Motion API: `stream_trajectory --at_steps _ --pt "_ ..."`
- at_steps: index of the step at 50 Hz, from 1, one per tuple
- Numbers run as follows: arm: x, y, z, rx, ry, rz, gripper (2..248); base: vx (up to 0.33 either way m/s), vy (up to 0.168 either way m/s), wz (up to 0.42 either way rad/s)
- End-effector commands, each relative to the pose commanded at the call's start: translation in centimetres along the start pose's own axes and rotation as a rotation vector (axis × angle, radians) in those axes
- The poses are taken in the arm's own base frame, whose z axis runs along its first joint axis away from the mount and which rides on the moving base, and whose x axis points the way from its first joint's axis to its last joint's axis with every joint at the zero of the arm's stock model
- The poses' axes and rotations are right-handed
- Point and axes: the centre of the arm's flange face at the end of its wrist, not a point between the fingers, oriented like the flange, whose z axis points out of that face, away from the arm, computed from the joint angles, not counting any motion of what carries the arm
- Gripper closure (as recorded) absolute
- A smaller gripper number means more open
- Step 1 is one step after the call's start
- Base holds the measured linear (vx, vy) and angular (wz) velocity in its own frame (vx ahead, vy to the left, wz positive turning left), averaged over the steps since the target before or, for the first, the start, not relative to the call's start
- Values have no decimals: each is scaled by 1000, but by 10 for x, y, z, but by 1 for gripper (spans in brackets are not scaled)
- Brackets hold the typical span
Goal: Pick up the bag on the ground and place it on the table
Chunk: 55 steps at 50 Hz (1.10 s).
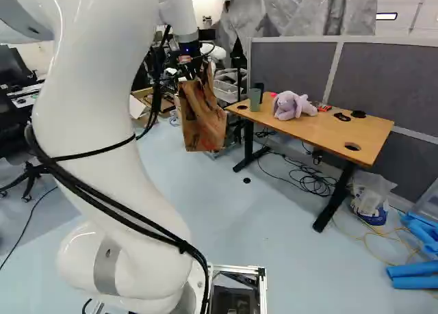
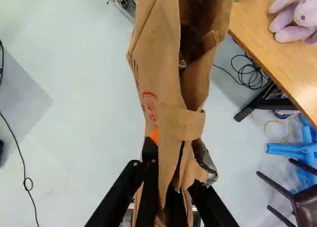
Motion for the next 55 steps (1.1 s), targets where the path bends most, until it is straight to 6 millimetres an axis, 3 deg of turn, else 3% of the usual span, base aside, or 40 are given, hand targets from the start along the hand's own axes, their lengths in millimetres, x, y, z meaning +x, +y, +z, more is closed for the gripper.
stream_trajectory --at_steps 40,55 --pt "6 0 0 0 0 0 229 3 0 -2" --pt "6 0 0 0 0 0 229 14 -25 -147"
